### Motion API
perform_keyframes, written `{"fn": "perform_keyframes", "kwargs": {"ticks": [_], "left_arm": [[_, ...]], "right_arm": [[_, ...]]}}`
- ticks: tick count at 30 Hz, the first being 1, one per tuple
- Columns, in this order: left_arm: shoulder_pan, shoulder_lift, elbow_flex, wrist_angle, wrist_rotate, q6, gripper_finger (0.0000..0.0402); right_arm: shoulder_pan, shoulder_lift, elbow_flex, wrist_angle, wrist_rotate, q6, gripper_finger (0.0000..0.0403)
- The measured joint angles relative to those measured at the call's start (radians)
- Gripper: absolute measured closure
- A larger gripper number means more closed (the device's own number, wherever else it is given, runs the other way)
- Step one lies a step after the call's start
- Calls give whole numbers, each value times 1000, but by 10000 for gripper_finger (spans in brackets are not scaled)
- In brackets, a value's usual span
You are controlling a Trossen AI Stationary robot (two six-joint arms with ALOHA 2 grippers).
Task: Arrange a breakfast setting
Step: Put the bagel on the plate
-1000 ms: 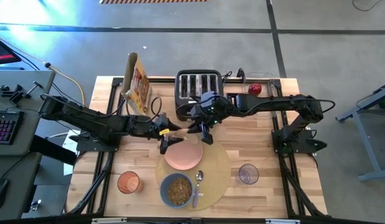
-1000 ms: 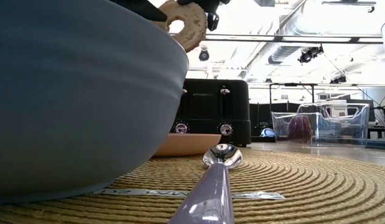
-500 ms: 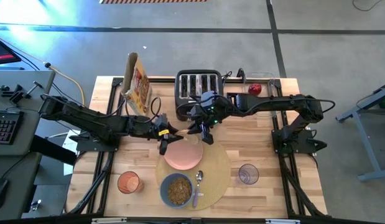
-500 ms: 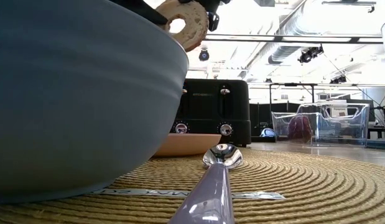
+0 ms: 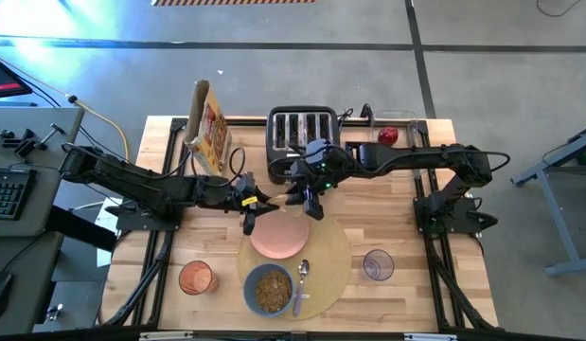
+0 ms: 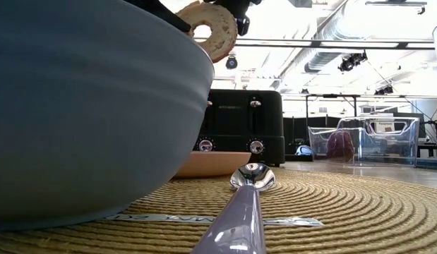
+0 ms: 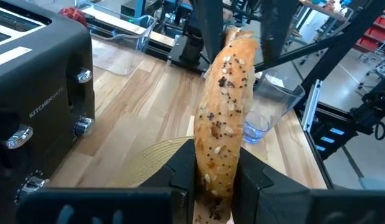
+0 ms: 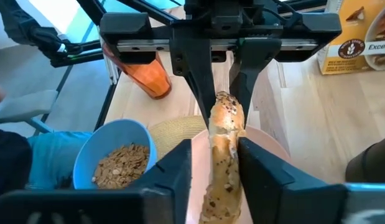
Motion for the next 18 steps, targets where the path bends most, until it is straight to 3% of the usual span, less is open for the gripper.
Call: {"fn": "perform_keyframes", "kwargs": {"ticks": [8,18], "left_arm": [[-1,0,0,-89,33,-90,352],[-40,0,0,-214,87,-227,352]], "right_arm": [[0,-18,0,-9,-4,24,253],[0,-77,2,-78,-4,22,247]]}}
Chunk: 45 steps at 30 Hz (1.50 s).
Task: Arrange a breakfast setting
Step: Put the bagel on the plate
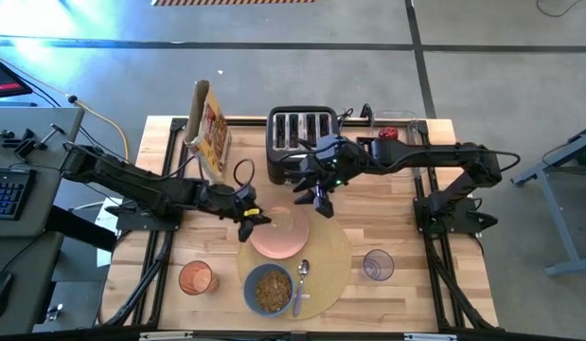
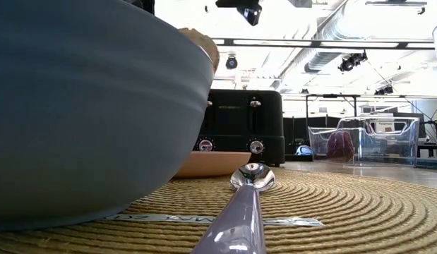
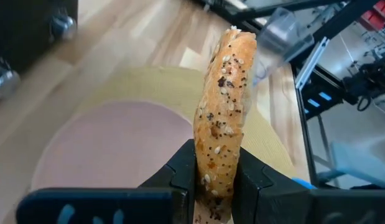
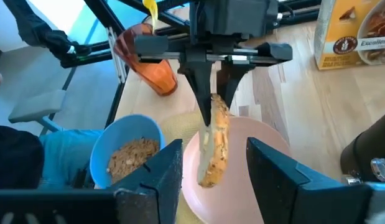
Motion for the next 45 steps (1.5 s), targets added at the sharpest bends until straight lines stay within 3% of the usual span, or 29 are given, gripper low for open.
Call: {"fn": "perform_keyframes", "kwargs": {"ticks": [9,17,38,45], "left_arm": [[-5,0,0,-68,78,-138,352],[3,10,0,-202,37,-220,352],[74,192,0,-134,164,-232,352],[116,229,0,-145,262,-251,327]], "right_arm": [[0,-2,0,-71,0,3,247],[26,-2,0,-114,1,1,247],[66,-1,-1,-173,9,-1,247],[66,-1,-1,-175,10,-1,247]]}}
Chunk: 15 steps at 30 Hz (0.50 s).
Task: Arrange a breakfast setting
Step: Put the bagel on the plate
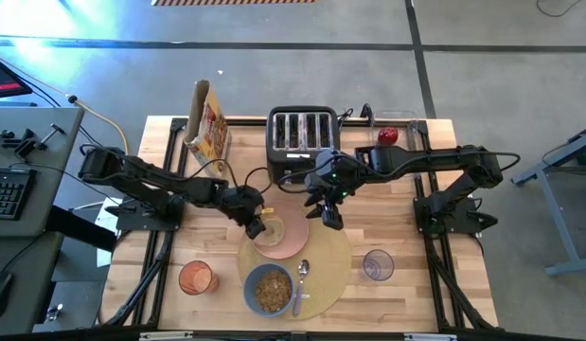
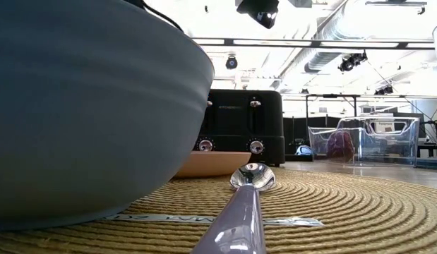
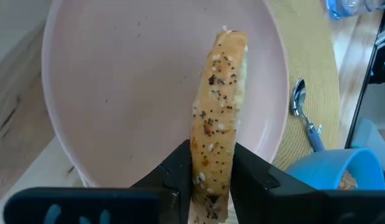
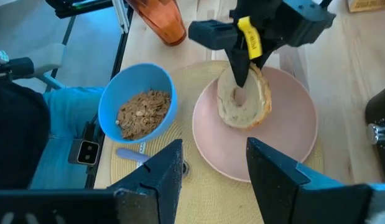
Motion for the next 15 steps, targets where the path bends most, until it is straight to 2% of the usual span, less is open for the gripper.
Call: {"fn": "perform_keyframes", "kwargs": {"ticks": [15], "left_arm": [[60,11,0,-5,63,2,282]], "right_arm": [[0,0,0,-22,0,-7,247]]}}
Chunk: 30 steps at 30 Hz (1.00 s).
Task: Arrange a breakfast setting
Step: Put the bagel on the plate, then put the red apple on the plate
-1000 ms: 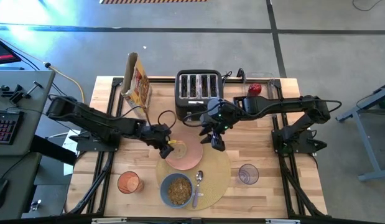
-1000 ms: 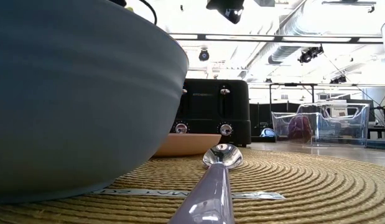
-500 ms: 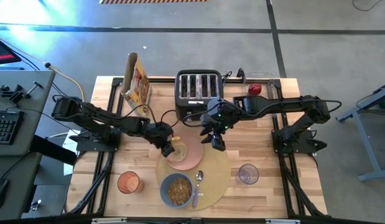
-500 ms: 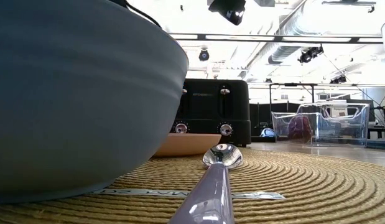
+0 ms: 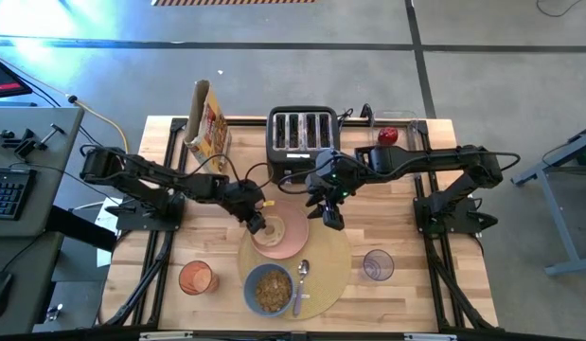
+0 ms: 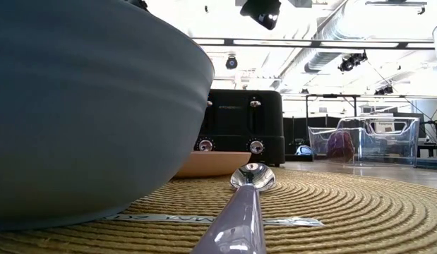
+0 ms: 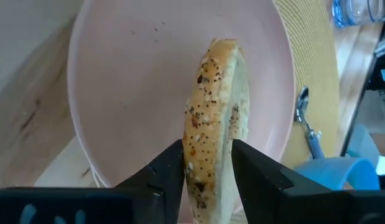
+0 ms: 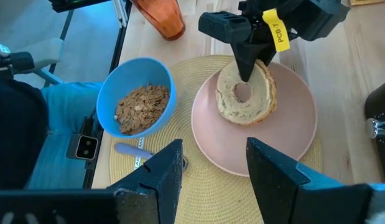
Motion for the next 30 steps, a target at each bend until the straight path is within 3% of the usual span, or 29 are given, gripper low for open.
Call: {"fn": "perform_keyframes", "kwargs": {"ticks": [11,18,30], "left_arm": [[33,0,0,-2,19,0,252],[56,0,0,-32,71,10,249],[57,-1,-1,-21,75,45,249]], "right_arm": [[0,0,0,-7,0,-1,247],[0,0,0,-10,0,-1,247],[0,0,0,-39,0,19,247]]}}
